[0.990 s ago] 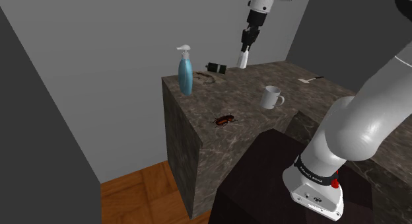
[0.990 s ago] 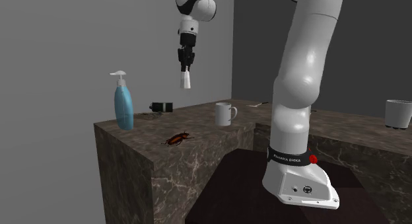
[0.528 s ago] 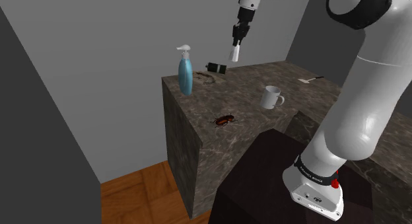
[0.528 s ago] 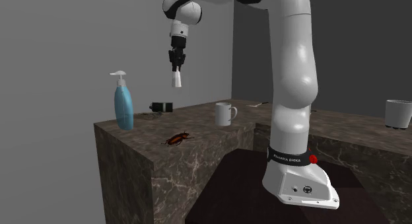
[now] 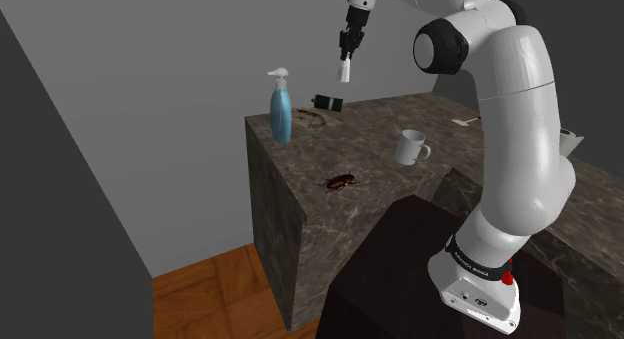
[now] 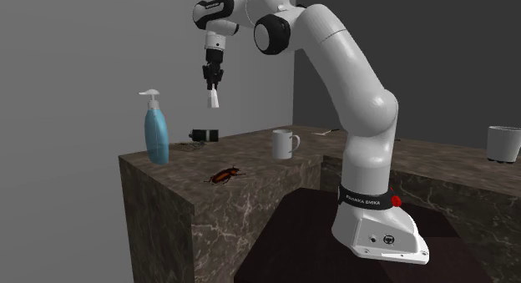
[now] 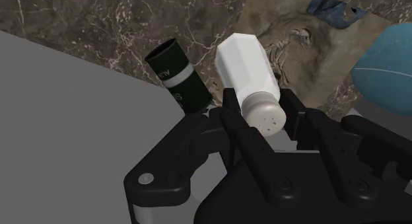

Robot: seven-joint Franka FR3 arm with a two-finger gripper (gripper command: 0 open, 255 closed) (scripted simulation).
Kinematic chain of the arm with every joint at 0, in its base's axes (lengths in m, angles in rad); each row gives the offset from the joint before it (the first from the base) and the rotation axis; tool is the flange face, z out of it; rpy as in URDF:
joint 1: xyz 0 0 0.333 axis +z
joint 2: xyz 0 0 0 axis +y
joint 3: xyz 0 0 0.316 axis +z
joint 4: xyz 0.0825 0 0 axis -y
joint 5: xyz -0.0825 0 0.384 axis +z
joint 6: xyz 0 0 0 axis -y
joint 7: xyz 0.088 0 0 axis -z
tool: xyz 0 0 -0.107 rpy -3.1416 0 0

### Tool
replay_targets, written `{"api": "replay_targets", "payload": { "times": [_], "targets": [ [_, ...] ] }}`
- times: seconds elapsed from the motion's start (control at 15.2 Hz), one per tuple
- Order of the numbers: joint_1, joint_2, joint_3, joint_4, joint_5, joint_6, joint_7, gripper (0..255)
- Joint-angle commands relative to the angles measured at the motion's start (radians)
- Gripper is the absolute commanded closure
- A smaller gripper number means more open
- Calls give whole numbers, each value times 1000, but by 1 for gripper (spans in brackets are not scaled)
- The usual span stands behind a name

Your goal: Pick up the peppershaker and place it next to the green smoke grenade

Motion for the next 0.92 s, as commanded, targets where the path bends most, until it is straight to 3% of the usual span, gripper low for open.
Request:
{"api": "replay_targets", "payload": {
  "times": [0.0, 0.86],
  "targets": [
    [-38, 72, 14, 101, 23, -29, 2, 255],
    [37, 10, 3, -192, 7, 187, -41, 255]
  ]
}}
